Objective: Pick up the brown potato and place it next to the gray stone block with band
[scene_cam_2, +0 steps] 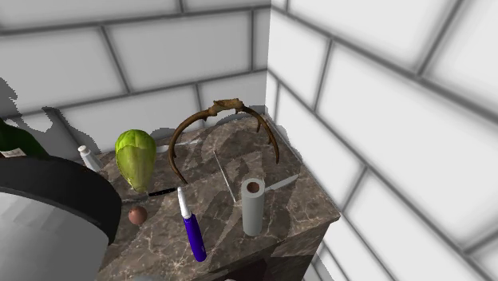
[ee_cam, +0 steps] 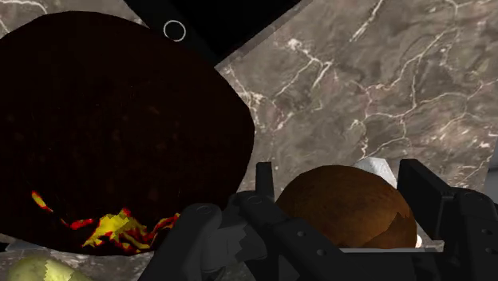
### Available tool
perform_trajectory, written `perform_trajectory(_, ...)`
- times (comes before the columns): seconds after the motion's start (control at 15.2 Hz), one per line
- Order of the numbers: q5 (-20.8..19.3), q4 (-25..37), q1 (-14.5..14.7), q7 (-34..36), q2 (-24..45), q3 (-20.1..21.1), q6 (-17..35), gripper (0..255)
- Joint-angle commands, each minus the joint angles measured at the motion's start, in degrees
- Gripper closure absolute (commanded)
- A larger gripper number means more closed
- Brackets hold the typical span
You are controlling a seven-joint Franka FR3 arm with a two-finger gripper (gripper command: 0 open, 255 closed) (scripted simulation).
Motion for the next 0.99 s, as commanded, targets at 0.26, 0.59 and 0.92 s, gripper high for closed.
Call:
perform_trajectory(0.26,-4.76,0.18,0.43,4.77,4.58,1.3,2.04,255)
perform_trajectory(0.59,-7.59,-1.91,0.62,7.33,6.76,1.32,5.06,255)
perform_trajectory(0.92,-11.04,-3.63,1.03,10.29,9.34,1.02,7.84,255)
